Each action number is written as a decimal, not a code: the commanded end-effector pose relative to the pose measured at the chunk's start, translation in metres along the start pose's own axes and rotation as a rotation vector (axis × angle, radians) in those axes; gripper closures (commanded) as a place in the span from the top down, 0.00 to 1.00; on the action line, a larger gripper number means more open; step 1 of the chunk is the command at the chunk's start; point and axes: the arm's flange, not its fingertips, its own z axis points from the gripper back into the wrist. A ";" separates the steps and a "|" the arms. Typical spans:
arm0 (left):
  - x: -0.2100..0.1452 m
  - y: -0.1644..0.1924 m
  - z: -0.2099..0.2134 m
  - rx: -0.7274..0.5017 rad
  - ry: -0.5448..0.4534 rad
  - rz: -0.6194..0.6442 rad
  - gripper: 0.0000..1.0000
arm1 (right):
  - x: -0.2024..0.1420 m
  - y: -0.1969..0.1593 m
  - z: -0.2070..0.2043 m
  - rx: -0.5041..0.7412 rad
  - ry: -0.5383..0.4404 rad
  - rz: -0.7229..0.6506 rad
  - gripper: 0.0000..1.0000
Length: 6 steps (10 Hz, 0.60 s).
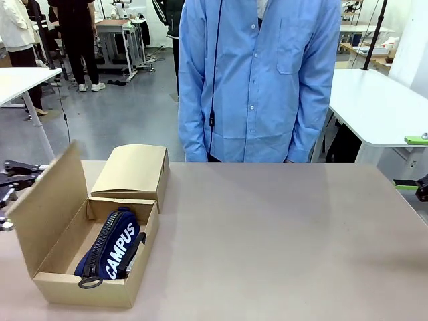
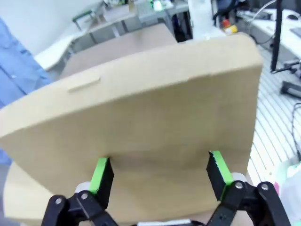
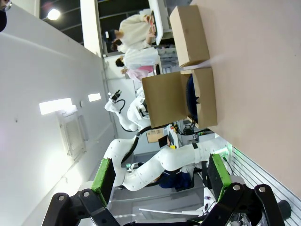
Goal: Place items inside the box.
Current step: Close the lid of the Mailer Box closest to the robot.
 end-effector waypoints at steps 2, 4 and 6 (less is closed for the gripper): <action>-0.009 -0.004 -0.083 0.064 0.082 -0.002 1.00 | -0.001 0.007 0.001 0.012 -0.002 -0.020 1.00; -0.015 0.000 -0.125 0.177 0.091 0.045 1.00 | -0.001 0.007 0.001 0.012 -0.002 -0.020 1.00; -0.024 -0.010 -0.145 0.073 0.098 0.133 1.00 | -0.001 0.007 0.001 0.012 -0.002 -0.020 1.00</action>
